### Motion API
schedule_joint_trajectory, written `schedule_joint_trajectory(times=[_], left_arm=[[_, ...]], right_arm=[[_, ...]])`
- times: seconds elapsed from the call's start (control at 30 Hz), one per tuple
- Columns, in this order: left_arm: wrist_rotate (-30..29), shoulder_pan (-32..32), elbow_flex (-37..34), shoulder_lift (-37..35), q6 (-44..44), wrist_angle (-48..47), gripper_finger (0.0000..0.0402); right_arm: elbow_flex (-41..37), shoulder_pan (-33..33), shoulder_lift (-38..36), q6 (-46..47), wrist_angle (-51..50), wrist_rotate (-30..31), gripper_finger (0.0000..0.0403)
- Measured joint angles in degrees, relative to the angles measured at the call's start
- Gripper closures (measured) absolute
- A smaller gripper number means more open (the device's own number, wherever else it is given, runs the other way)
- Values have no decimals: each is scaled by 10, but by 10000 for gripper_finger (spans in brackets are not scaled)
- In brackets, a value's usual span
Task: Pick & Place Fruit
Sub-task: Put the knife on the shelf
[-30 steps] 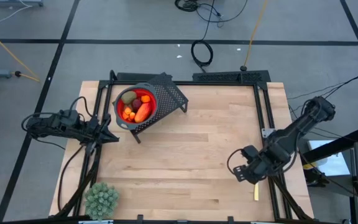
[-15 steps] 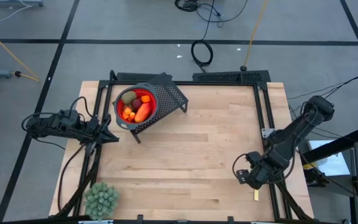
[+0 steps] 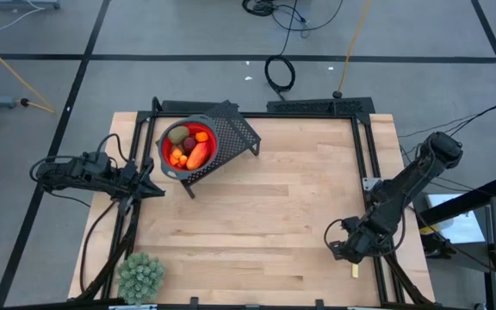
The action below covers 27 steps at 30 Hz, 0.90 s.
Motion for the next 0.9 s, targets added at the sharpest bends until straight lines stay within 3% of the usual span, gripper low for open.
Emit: schedule_joint_trajectory(times=[0.47, 0.9], left_arm=[[0, 0, 0, 0, -1, 0, 394], [0, 0, 0, 0, -1, 0, 394]], right_arm=[[-57, 0, 0, 23, 27, -29, 182], [-138, -6, 0, 27, 150, -45, 199]])
